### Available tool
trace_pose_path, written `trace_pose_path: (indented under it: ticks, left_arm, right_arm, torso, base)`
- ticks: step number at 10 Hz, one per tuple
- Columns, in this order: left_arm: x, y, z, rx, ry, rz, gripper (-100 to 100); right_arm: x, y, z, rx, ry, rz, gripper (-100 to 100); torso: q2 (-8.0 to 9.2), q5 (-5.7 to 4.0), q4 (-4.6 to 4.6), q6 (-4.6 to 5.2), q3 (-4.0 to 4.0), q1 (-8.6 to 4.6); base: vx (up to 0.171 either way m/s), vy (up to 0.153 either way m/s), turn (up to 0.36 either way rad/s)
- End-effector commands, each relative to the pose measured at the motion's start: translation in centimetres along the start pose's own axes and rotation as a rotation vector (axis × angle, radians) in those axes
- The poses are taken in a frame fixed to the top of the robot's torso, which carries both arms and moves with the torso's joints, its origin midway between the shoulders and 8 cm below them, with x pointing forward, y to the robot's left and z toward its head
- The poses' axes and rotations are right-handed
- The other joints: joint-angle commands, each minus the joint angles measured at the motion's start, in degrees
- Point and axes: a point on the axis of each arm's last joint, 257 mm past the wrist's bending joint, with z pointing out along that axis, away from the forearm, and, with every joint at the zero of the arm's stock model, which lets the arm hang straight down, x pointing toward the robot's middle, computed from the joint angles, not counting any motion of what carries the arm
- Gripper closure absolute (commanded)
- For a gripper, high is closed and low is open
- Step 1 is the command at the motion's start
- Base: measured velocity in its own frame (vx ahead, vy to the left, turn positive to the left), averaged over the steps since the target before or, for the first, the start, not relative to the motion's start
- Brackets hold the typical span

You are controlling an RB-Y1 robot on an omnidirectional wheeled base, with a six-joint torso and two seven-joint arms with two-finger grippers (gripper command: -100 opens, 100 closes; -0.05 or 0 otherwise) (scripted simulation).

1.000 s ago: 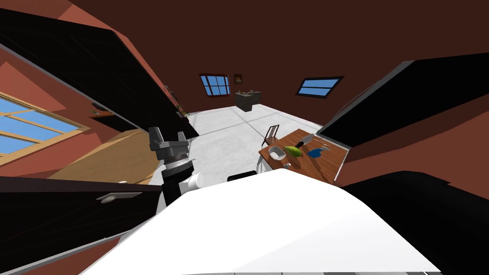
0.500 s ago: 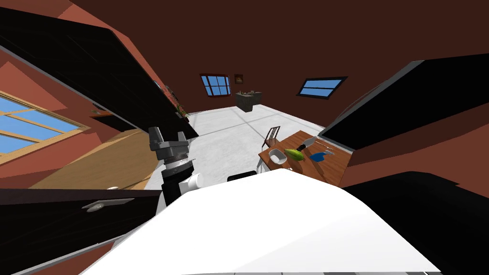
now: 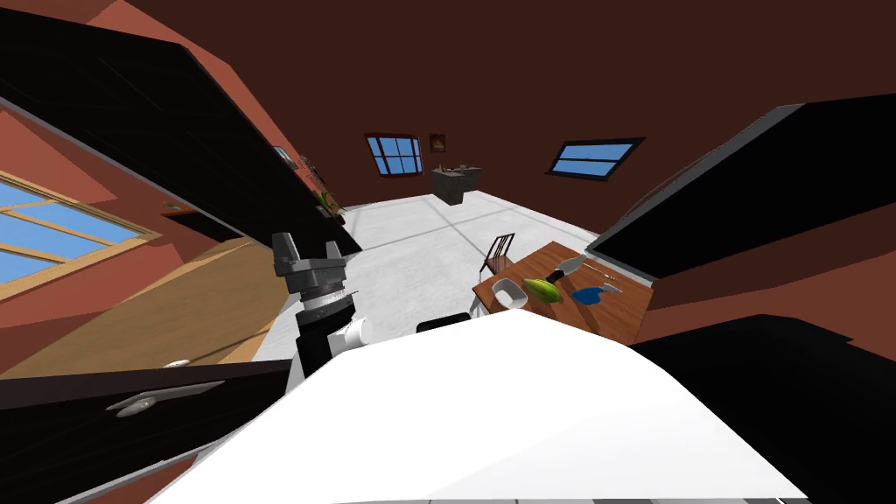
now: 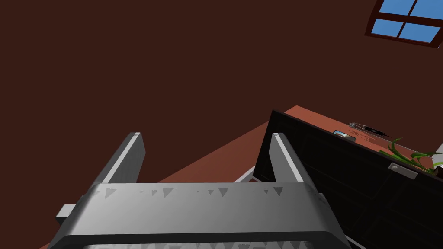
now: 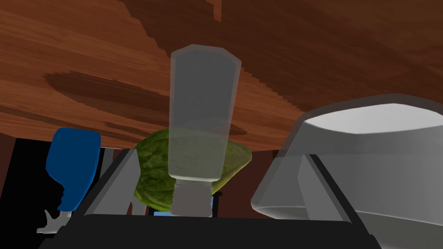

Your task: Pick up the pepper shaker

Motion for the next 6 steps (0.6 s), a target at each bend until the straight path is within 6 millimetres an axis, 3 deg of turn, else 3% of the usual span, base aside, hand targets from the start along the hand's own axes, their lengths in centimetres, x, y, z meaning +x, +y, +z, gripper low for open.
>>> trace_pose_path:
  ticks: [1,2,3,5,6]
  left_arm:
    - [0.0,0.0,0.0,0.000,0.000,0.000,0]
    - [0.0,0.0,0.0,0.000,0.000,0.000,0]
    - [0.0,0.0,0.0,0.000,0.000,0.000,0]
    - [0.0,0.0,0.0,0.000,0.000,0.000,0]
    - [0.0,0.0,0.0,0.000,0.000,0.000,0]
  right_arm:
    - [0.5,1.8,-0.1,-0.028,0.003,-0.026,-100]
    - [0.5,1.8,-0.1,-0.028,0.003,-0.026,-100]
    - [1.0,3.5,-0.3,-0.055,0.005,-0.052,-100]
    - [1.0,3.5,-0.3,-0.055,0.005,-0.052,-100]
    - [1.5,5.3,-0.5,-0.083,0.005,-0.077,-100]
  torso:
    - [0.00,0.00,0.00,0.00,0.00,0.00]
    - [0.00,-0.01,0.00,0.04,0.00,-0.08]
    - [0.03,-0.02,0.01,0.02,0.02,-0.10]
    - [0.04,-0.02,0.02,-0.02,0.03,-0.12]
    - [0.08,-0.01,0.02,-0.01,0.05,-0.04]
  base:
    - [0.037,-0.052,-0.213]
    - [0.033,-0.057,-0.160]
    - [0.029,-0.069,-0.261]
    - [0.024,-0.039,-0.040]
    - [0.036,-0.053,-0.235]
